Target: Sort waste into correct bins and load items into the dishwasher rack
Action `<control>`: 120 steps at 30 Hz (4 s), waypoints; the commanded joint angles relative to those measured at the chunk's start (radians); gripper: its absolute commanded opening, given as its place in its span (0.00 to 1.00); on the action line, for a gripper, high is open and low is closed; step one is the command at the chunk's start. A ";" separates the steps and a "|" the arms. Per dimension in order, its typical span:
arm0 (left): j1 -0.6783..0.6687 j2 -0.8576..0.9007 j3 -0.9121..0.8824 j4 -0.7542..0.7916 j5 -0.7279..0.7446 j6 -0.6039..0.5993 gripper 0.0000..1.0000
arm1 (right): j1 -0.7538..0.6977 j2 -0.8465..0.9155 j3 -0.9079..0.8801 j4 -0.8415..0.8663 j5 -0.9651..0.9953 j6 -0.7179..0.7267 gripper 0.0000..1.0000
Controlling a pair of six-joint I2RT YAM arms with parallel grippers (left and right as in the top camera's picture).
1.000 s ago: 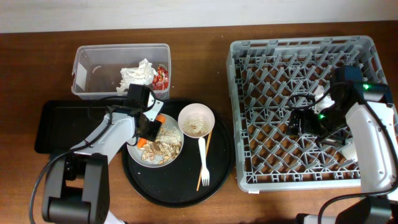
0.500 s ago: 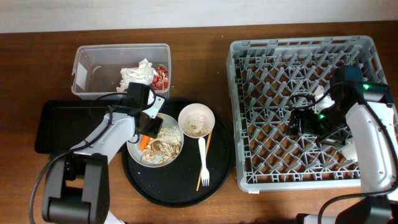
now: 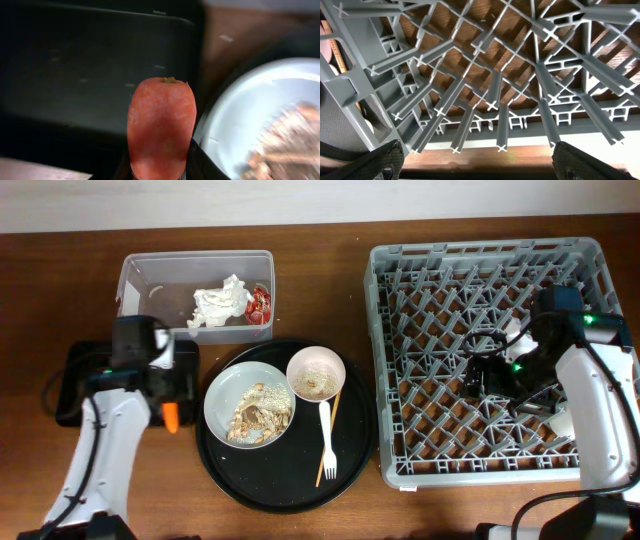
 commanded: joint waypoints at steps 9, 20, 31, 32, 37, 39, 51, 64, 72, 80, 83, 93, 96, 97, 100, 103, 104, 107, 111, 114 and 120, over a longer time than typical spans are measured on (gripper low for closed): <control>0.382 0.179 0.007 0.246 -0.008 -0.294 0.15 | 0.006 -0.002 0.002 -0.005 0.009 -0.011 0.98; 0.346 0.069 0.017 0.261 0.152 -0.267 0.99 | 0.006 -0.002 0.002 -0.005 0.009 -0.012 0.98; -0.322 0.025 -0.167 -0.082 0.165 -0.267 0.95 | 0.006 -0.002 0.002 -0.015 0.009 -0.012 0.98; -0.325 0.027 -0.190 -0.067 0.145 -0.267 0.90 | 0.006 -0.002 0.002 -0.015 0.009 -0.011 0.98; -0.335 0.028 -0.198 0.001 0.087 -0.267 0.77 | 0.006 -0.002 0.002 -0.016 0.009 -0.012 0.99; -0.379 0.042 -0.198 0.028 0.067 -0.267 0.77 | 0.006 -0.002 0.002 -0.016 0.009 -0.011 0.98; -0.406 0.135 -0.100 0.105 -0.033 -0.256 0.78 | 0.006 -0.002 0.002 -0.019 0.009 -0.012 0.98; -0.406 0.218 -0.104 0.101 0.012 -0.256 0.54 | 0.006 -0.002 0.002 -0.020 0.009 -0.012 0.98; -0.406 0.210 -0.051 0.070 0.013 -0.256 0.63 | 0.006 -0.002 0.002 -0.020 0.009 -0.012 0.98; -0.406 0.224 -0.065 0.047 0.065 -0.256 0.51 | 0.006 -0.002 0.002 -0.024 0.009 -0.012 0.98; -0.406 0.226 -0.065 0.044 0.065 -0.256 0.47 | 0.006 -0.002 0.002 -0.024 0.009 -0.012 0.98; -0.405 0.167 0.088 -0.111 -0.055 -0.255 0.04 | 0.006 -0.002 0.002 -0.026 0.009 -0.015 0.98; -0.367 0.096 0.149 -0.143 -0.076 -0.251 0.00 | 0.006 -0.002 0.002 -0.026 0.009 -0.015 0.99; -0.319 0.085 0.149 -0.142 -0.076 -0.251 0.00 | 0.006 -0.002 0.002 -0.026 0.009 -0.015 0.98; -0.100 0.084 0.149 -0.124 -0.076 -0.240 0.01 | 0.006 -0.002 0.002 -0.026 0.009 -0.015 0.98; 0.097 0.092 0.148 -0.011 -0.076 -0.241 0.00 | 0.006 -0.002 0.002 -0.026 0.009 -0.015 0.98; 0.134 0.098 0.148 0.019 -0.075 -0.241 0.00 | 0.006 -0.002 0.002 -0.027 0.009 -0.015 0.98; 0.214 0.167 0.148 0.105 -0.075 -0.241 0.02 | 0.006 -0.002 0.002 -0.026 0.009 -0.015 0.98; 0.270 0.246 0.148 0.166 -0.075 -0.240 0.47 | 0.006 -0.002 0.002 -0.026 0.009 -0.015 0.98; 0.269 0.240 0.162 0.157 -0.050 -0.240 0.99 | 0.006 -0.002 0.002 -0.031 0.009 -0.015 0.98; 0.104 0.100 0.186 -0.100 0.215 -0.217 0.99 | 0.006 -0.002 0.002 -0.028 0.009 -0.015 0.98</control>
